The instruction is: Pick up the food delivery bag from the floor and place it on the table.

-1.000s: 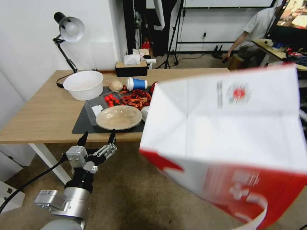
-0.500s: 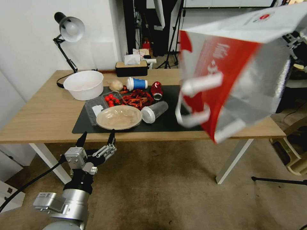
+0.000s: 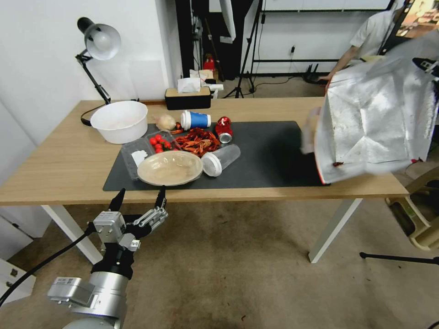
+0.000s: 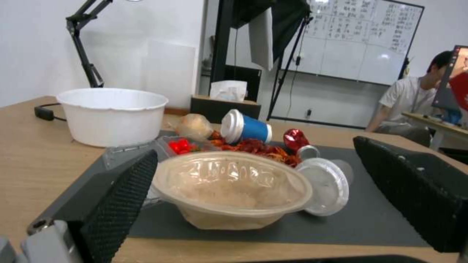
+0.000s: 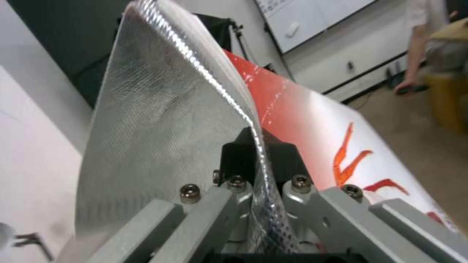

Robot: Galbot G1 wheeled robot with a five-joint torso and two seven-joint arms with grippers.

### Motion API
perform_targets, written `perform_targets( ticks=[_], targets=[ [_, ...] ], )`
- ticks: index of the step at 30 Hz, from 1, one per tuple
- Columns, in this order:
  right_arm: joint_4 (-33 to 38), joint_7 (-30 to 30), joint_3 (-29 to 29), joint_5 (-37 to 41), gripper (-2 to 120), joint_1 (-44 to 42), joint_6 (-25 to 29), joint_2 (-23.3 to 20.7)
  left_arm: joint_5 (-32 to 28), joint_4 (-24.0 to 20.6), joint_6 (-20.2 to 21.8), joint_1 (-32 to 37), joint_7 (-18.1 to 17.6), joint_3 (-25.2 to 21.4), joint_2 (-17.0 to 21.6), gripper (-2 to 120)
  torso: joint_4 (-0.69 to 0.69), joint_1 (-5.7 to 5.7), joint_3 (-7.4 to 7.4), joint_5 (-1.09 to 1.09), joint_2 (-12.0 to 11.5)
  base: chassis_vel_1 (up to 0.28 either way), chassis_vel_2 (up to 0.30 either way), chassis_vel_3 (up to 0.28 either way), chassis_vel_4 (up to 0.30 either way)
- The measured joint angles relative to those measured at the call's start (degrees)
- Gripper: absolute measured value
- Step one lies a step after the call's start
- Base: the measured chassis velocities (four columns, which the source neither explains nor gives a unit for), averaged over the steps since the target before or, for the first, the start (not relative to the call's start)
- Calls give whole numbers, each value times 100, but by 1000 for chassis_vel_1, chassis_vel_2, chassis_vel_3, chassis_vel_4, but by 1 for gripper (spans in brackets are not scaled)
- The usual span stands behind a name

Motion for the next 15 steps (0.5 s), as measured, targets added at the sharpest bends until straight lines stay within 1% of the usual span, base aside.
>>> perform_targets(
  ticks=[1,2,3,4,5,7,8,10,12,15],
  targets=[
    [-25,-49,-159,63,0,201,20,54,18,0,0,5,1,3,-1,100,-1,0,0,0,0,0,0,0,0],
    [-25,-49,-159,63,0,201,20,54,18,0,0,5,1,3,-1,100,-1,0,0,0,0,0,0,0,0],
    [-86,-189,-513,229,0,592,66,185,53,1,-3,11,1,13,-10,100,2,0,0,0,0,0,0,0,0],
    [-141,-252,-806,279,0,880,77,300,79,0,-3,22,1,24,-24,100,1,-1,0,-1,0,0,0,0,0],
    [-141,-252,-806,279,0,880,77,300,79,0,-3,22,1,24,-24,100,1,-1,0,-1,0,0,0,0,0],
    [-230,-137,-1119,313,0,1141,2,414,93,-16,-3,37,-3,18,-27,100,1,-1,-1,0,0,0,0,0,0],
    [-230,-137,-1119,313,0,1141,2,414,93,-16,-3,37,-3,18,-27,100,1,-1,-1,0,0,0,0,0,0],
    [-318,9,-1520,318,0,1430,-139,574,98,-24,-3,59,-11,-14,-16,100,-1,-1,0,1,-1,0,0,0,0],
    [-342,52,-1635,319,0,1535,-163,617,101,-24,-4,61,-12,-18,-16,100,-1,0,0,1,-1,0,0,0,0],
    [-490,206,-2209,288,0,2152,-253,905,145,-26,-7,79,-20,-19,-42,100,2,0,0,1,-1,0,0,0,0]
  ],
)
